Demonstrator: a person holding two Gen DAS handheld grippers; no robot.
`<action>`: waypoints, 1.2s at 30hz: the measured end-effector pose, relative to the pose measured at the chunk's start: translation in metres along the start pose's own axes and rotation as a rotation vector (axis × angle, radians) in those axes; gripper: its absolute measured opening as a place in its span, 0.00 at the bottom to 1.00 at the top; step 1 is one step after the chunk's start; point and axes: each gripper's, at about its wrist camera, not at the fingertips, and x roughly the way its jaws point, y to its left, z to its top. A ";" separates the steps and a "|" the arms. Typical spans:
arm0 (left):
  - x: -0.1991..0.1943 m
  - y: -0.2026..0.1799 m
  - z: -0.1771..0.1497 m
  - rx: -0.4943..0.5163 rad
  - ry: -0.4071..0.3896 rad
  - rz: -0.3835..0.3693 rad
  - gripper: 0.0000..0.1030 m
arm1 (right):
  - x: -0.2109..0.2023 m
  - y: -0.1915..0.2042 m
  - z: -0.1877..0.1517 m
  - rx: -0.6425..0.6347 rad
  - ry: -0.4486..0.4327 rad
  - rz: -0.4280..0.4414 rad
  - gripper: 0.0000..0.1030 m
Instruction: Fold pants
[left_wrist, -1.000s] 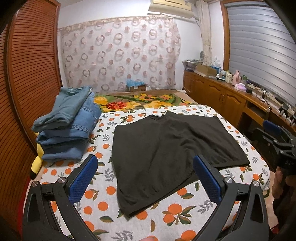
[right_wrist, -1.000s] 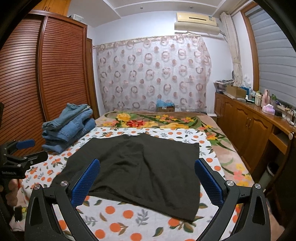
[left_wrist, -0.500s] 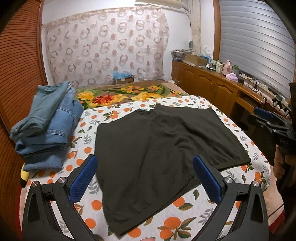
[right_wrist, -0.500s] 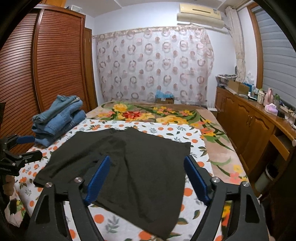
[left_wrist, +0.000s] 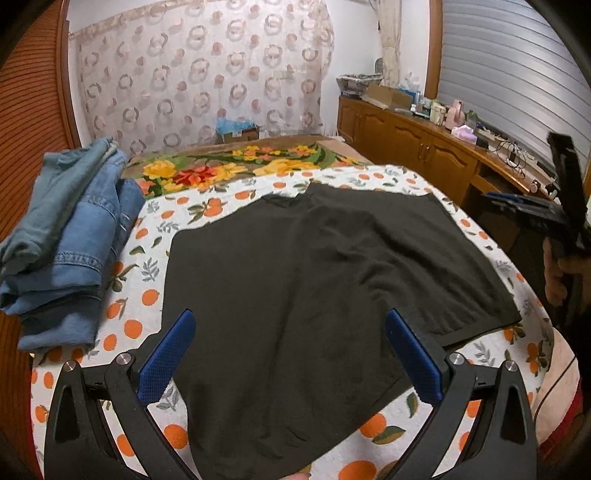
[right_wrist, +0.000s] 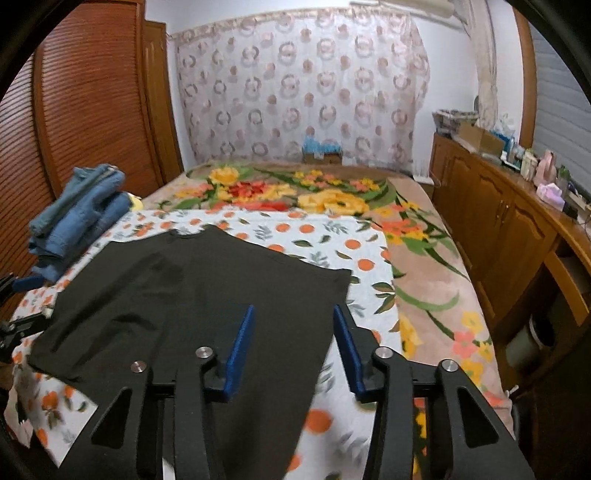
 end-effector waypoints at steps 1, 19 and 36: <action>0.003 0.001 -0.001 -0.003 0.008 0.000 1.00 | 0.005 -0.002 0.003 0.000 0.018 0.003 0.41; 0.040 0.021 -0.010 -0.028 0.107 0.007 1.00 | 0.023 -0.003 0.034 0.020 0.185 -0.010 0.11; 0.045 0.021 -0.015 -0.032 0.130 -0.004 1.00 | -0.029 -0.001 0.024 0.003 0.163 -0.084 0.02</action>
